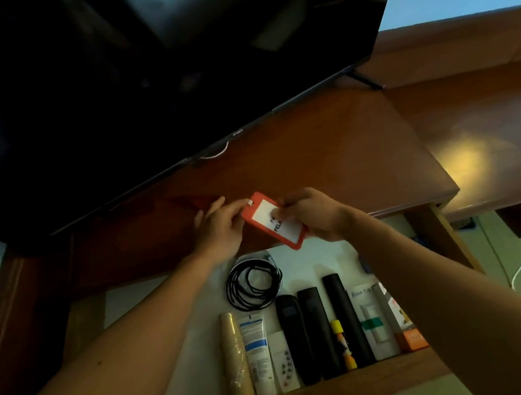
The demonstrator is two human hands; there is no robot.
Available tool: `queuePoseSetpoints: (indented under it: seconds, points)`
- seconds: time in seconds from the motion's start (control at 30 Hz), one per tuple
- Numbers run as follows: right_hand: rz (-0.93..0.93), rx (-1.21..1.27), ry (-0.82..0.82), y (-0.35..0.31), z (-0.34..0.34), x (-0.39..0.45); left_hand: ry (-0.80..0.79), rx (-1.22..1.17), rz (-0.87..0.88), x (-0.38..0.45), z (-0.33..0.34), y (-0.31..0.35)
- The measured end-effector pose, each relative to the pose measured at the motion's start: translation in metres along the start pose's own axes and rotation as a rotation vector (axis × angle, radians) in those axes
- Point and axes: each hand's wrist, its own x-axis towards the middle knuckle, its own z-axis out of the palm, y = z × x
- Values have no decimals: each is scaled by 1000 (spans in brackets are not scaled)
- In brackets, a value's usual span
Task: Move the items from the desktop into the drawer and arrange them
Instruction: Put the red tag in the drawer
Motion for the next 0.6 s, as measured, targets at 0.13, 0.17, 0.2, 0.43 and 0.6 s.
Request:
queuePoseSetpoints:
  seconds: [0.13, 0.17, 0.2, 0.43, 0.6]
  points:
    - [-87, 370, -101, -9, -1, -12, 118, -439, -41, -12, -2, 31]
    - [-125, 424, -89, -13, 0, -11, 129, -592, -64, -14, -2, 41]
    - [-176, 441, -31, -19, 1, -15, 138, -692, -71, -17, -4, 53]
    - [-495, -30, 565, -45, -1, -29, 85, -518, 11, -25, -33, 82]
    - [-807, -898, 624, -44, -16, -26, -9, -55, 262, -36, -56, 85]
